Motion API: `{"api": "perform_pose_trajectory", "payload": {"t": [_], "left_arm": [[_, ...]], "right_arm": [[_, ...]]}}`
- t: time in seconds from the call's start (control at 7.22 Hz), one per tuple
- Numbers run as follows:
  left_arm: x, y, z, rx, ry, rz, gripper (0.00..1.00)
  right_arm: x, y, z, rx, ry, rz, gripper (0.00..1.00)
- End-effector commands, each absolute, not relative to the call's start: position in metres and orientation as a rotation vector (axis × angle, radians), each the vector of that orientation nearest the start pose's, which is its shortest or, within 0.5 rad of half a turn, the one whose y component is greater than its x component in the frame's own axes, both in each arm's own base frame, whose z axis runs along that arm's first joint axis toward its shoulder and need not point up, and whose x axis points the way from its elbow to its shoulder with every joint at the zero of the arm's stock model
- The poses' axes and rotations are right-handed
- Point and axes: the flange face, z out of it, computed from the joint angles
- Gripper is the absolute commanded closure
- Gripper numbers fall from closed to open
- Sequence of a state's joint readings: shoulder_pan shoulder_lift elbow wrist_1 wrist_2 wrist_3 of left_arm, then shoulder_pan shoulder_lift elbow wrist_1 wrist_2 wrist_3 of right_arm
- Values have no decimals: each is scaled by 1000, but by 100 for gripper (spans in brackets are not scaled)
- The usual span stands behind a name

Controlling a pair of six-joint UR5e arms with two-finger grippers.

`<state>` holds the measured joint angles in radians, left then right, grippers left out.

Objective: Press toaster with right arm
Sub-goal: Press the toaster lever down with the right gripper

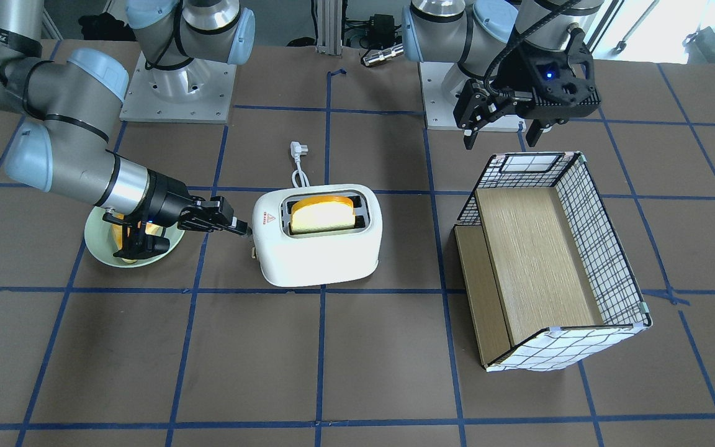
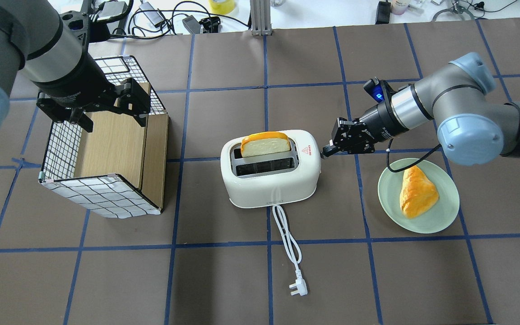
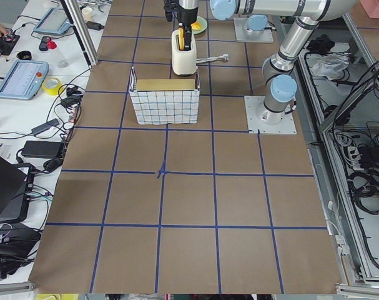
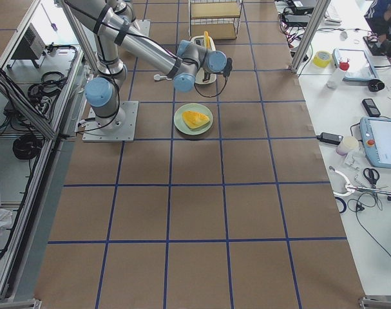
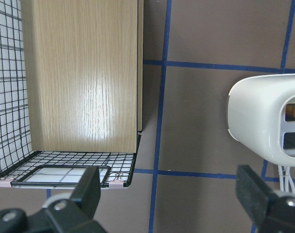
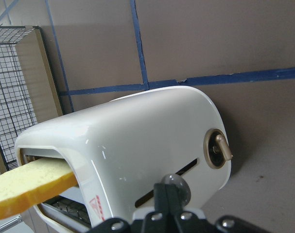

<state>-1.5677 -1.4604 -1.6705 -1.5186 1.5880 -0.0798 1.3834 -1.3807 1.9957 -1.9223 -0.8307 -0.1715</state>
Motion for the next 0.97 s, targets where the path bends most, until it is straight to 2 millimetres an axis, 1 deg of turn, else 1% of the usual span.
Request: {"api": "perform_pose_trajectory", "payload": {"t": [0.0, 0.14, 0.55, 0.83], "left_arm": [[-130, -451, 496, -130, 3121, -99, 0], [-130, -451, 496, -130, 3123, -99, 0], [-130, -451, 496, -130, 3123, -99, 0], [-130, -451, 496, -130, 3123, -99, 0]], "right_arm": [[107, -510, 250, 139, 2367, 144, 100], [107, -510, 249, 135, 2370, 138, 100], [109, -503, 233, 126, 2374, 115, 100], [108, -503, 233, 128, 2374, 114, 100]]}}
